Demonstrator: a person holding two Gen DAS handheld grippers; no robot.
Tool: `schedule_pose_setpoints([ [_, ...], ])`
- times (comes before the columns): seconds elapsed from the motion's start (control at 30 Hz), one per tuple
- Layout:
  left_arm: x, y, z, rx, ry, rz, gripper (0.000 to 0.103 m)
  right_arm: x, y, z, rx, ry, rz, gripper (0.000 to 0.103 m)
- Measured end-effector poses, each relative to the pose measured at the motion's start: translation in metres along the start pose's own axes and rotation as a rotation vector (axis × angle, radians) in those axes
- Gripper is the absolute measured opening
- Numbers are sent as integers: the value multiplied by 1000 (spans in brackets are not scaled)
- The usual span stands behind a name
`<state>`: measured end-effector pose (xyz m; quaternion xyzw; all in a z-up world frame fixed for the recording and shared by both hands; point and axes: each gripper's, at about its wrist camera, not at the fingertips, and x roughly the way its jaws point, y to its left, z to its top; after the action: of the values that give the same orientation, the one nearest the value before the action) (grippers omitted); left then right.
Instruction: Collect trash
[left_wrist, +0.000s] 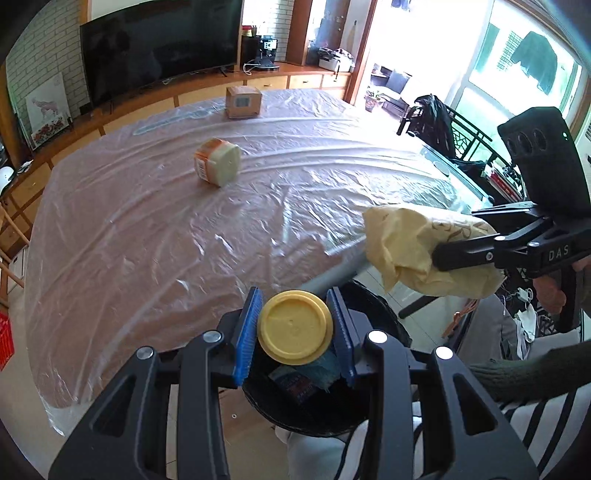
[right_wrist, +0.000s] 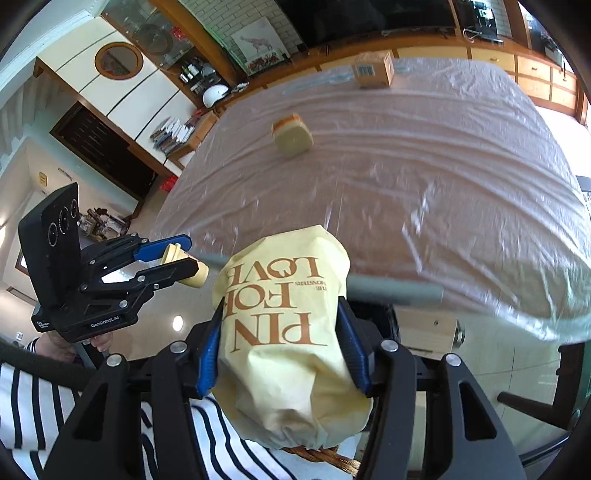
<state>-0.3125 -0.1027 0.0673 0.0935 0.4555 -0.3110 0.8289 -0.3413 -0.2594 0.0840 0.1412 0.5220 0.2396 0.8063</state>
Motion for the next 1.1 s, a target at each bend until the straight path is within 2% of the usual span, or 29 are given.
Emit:
schedule_pose_setpoints([
  [0.27, 10, -14, -20, 12, 47, -29, 38, 11, 7, -21, -43, 72, -21, 53],
  [0.43, 15, -20, -27, 27, 60, -30, 38, 12, 19, -30, -102, 83, -29, 52],
  [0.8, 31, -21, -39, 38, 100, -23, 38, 36, 9, -45, -57, 162, -26, 52],
  [1.1, 45, -22, -49, 43, 130, -22, 38, 56, 4, -50, -45, 190, -51, 52],
])
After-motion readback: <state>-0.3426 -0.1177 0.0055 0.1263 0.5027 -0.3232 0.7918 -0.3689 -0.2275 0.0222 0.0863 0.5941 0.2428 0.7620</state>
